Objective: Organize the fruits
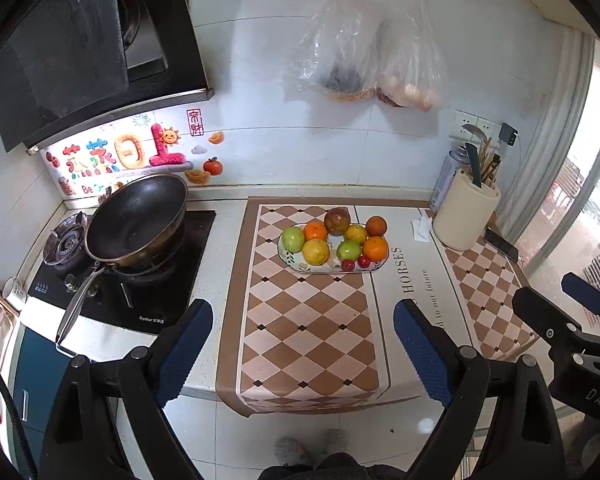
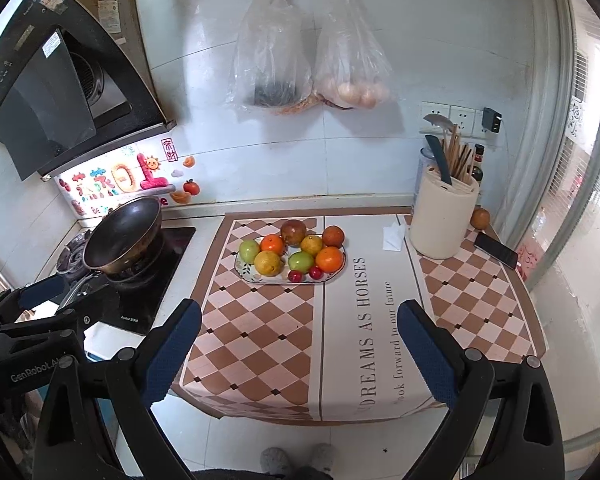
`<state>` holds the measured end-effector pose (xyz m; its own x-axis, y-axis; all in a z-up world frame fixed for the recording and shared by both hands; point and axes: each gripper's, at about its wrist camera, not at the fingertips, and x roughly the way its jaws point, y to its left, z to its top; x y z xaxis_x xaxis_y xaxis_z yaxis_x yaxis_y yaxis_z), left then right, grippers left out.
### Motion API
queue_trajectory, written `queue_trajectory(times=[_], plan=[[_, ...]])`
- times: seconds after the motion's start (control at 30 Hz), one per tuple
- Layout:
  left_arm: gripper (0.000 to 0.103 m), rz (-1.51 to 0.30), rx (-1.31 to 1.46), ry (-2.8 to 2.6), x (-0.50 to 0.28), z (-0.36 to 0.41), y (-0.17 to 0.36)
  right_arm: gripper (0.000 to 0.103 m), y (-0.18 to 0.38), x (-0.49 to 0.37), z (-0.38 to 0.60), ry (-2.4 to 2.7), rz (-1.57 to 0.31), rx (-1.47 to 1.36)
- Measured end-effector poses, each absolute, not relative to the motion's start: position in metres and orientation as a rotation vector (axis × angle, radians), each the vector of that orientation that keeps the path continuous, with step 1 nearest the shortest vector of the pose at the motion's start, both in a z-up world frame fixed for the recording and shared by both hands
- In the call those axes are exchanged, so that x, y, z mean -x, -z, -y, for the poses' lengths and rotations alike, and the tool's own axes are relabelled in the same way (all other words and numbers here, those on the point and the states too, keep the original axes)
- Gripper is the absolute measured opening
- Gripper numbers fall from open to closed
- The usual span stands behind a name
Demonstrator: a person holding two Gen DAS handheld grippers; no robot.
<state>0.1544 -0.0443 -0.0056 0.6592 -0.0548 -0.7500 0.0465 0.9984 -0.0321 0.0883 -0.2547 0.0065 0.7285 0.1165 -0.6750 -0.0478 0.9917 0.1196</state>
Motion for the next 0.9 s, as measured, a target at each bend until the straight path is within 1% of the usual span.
queue_trajectory(times=[0.37, 0.43, 0.47, 0.9], plan=[[0.093, -0.844, 0.003, -0.006, -0.177, 0.046, 0.018, 0.101, 0.005, -0.119, 0.261, -0.087, -0.744, -0.088], [0.096, -0.842, -0.005, -0.015, -0.185, 0.047, 0.021, 0.101, 0.009, -0.129, 0.262, -0.081, -0.744, -0.082], [0.103, -0.841, -0.005, -0.018, -0.191, 0.047, 0.023, 0.101, 0.01, -0.134, 0.262, -0.076, -0.745, -0.081], [0.103, -0.891, -0.025, -0.056, -0.252, 0.054, 0.058, 0.101, 0.056, -0.214, 0.27, -0.025, -0.814, -0.08]])
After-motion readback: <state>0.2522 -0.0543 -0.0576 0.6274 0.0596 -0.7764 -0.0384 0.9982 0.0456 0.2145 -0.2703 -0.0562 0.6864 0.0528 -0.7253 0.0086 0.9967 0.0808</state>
